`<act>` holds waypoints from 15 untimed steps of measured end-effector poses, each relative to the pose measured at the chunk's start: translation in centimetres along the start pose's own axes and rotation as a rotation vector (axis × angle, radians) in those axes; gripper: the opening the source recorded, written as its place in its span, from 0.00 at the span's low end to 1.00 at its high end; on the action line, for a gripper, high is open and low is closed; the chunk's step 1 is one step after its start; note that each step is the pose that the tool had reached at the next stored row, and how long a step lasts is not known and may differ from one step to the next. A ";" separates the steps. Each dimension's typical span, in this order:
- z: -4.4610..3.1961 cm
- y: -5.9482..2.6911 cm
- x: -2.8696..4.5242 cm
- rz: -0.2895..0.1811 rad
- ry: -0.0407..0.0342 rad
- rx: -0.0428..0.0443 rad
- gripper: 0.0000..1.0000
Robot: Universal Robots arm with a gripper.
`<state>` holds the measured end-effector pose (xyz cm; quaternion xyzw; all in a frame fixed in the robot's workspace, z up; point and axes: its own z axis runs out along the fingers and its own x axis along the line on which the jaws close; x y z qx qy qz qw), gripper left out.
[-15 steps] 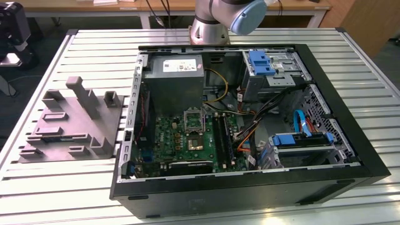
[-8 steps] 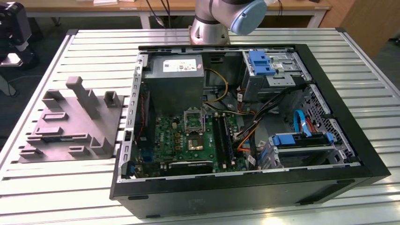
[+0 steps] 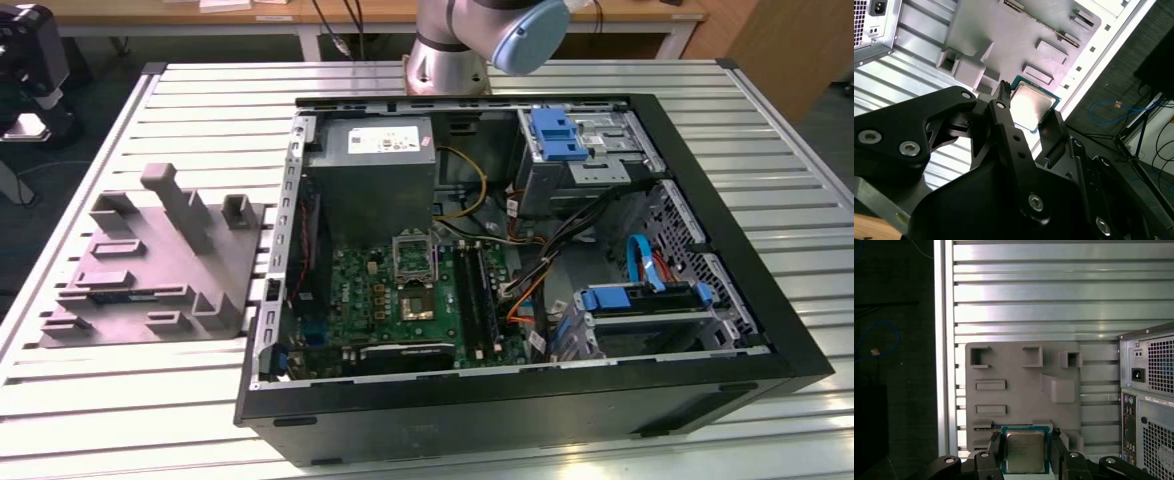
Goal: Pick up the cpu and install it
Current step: 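Pick up the cpu and move it towards the insertion slot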
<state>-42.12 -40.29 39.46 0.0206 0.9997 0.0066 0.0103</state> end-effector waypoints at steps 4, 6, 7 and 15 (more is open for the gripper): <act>0.00 0.01 -0.11 0.000 0.0001 0.0000 0.47; 0.01 0.01 -0.18 0.000 -0.0001 -0.0001 0.47; 0.00 0.01 -0.22 0.000 0.0000 0.0000 0.47; 0.01 0.02 -0.49 0.000 0.0000 0.0000 0.47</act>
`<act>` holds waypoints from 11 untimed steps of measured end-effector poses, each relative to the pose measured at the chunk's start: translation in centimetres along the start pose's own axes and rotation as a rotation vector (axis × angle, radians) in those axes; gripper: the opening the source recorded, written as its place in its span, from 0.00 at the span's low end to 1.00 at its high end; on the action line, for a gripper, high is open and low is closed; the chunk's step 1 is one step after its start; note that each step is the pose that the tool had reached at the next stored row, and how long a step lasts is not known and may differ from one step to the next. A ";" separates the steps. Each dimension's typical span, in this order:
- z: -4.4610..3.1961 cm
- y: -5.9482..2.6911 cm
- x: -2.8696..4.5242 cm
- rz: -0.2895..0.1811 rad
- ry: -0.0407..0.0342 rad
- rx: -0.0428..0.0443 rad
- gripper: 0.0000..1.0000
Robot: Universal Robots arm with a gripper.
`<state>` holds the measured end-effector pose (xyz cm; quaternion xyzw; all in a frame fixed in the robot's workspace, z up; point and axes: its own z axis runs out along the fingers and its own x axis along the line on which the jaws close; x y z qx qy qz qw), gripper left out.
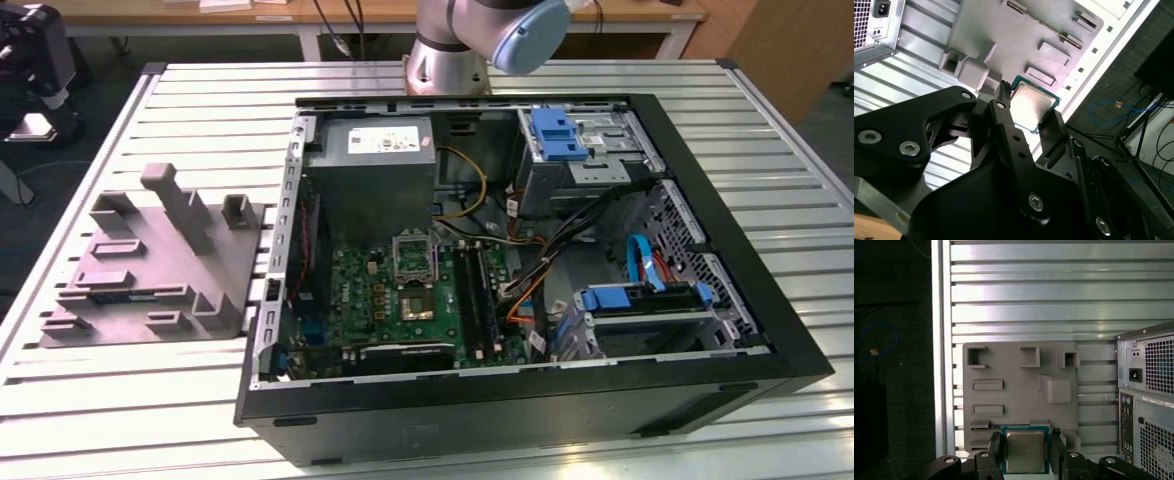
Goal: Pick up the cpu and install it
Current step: 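Pick up the cpu and move it towards the insertion slot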
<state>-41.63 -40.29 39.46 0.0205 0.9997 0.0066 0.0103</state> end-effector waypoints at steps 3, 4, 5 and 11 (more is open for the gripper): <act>0.01 0.00 -0.09 0.000 -0.0001 -0.0001 0.47; 0.00 0.00 -0.13 0.000 0.0000 0.0000 0.47; 0.00 0.01 -0.17 0.000 0.0000 0.0000 0.47; 0.01 0.01 -0.34 0.000 0.0000 0.0000 0.47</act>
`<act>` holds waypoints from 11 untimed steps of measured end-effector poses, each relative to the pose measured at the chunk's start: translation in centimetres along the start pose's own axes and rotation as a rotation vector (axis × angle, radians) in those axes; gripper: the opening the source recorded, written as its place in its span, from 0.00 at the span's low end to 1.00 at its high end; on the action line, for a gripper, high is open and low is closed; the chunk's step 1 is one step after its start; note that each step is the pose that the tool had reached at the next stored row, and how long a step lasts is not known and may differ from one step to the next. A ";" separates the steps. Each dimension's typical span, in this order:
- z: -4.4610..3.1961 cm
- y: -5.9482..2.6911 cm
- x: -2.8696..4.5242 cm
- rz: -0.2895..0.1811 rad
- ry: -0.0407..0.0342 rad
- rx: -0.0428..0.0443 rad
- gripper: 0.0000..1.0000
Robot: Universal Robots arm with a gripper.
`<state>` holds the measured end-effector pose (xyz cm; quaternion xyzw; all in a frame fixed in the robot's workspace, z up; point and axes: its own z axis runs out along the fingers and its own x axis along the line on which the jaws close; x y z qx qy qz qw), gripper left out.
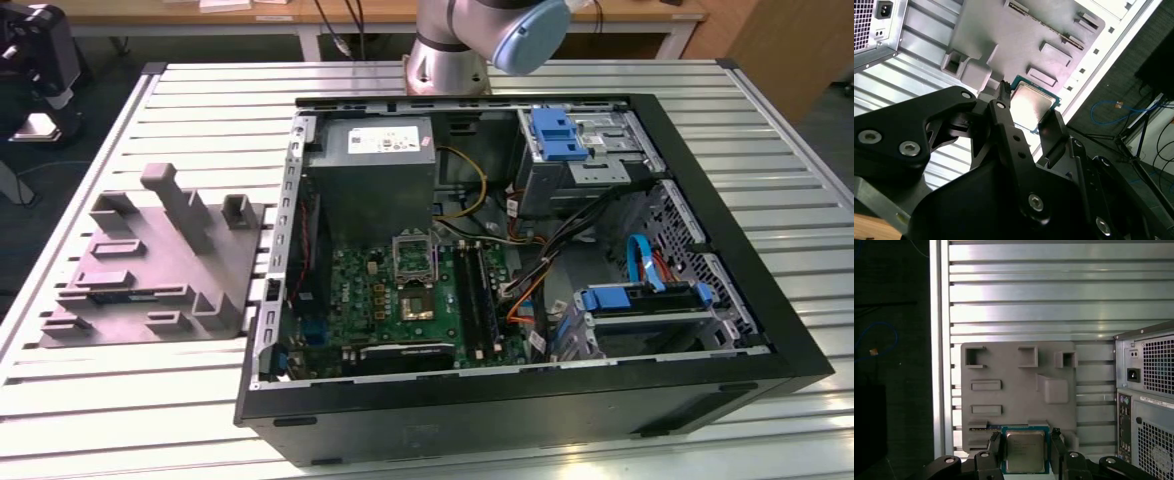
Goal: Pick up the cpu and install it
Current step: 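Pick up the cpu and move it towards the insertion slot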
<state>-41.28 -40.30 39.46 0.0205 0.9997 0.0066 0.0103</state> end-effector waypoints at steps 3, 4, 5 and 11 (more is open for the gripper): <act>0.01 0.00 -0.09 0.000 -0.0001 -0.0001 0.47; 0.01 0.00 -0.12 0.000 -0.0001 -0.0001 0.47; 0.00 0.01 -0.16 0.000 0.0001 0.0000 0.47; 0.01 0.01 -0.32 0.000 0.0000 0.0000 0.47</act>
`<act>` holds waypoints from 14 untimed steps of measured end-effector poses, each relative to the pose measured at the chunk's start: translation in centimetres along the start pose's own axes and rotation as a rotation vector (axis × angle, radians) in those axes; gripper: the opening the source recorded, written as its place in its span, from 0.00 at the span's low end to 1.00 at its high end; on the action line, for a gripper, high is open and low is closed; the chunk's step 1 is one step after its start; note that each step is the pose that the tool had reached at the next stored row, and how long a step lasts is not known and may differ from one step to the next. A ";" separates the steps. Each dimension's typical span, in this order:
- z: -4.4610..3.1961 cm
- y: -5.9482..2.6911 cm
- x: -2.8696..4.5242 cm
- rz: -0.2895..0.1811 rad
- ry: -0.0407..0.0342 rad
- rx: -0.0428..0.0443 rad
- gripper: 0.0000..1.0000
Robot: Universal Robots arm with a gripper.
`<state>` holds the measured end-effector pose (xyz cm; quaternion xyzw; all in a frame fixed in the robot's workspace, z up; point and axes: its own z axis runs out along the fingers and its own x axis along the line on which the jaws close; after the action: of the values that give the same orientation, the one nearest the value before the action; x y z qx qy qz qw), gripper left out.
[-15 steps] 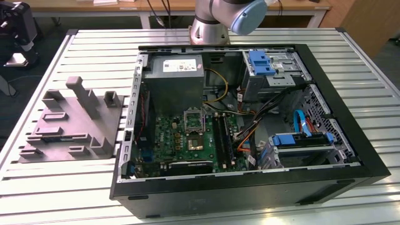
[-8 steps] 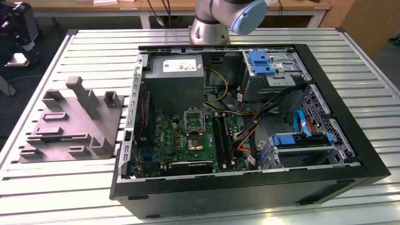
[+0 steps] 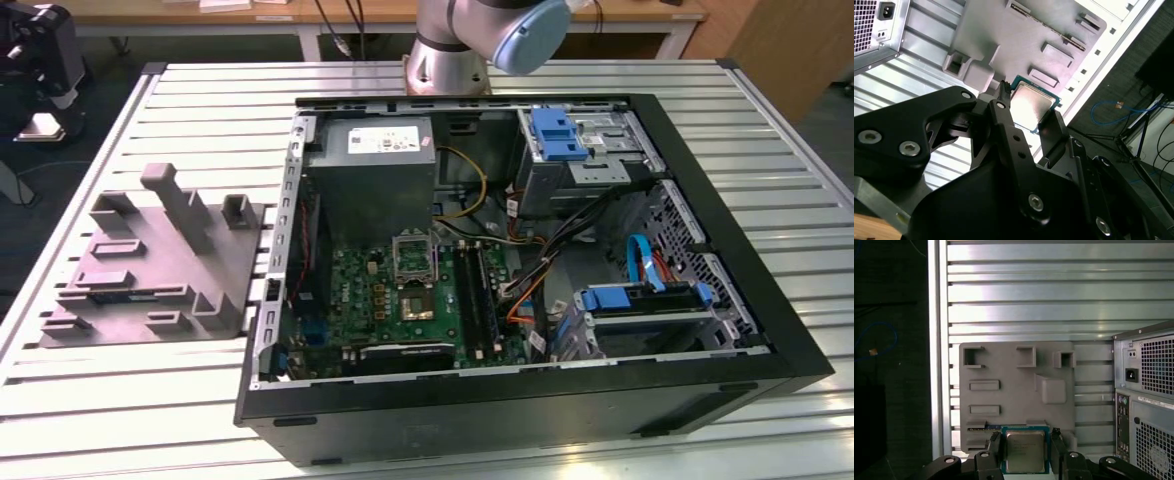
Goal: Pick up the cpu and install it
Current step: 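Pick up the cpu and move it towards the insertion slot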
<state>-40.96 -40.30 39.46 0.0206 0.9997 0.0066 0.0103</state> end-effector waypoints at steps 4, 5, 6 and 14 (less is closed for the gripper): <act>0.00 0.01 -0.10 0.000 0.0000 0.0000 0.47; 0.00 0.01 -0.13 0.000 0.0000 0.0000 0.47; 0.00 0.01 -0.16 0.000 0.0000 0.0000 0.47; 0.01 0.02 -0.42 0.000 0.0001 0.0000 0.47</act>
<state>-40.54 -40.30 39.46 0.0205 0.9997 0.0066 0.0103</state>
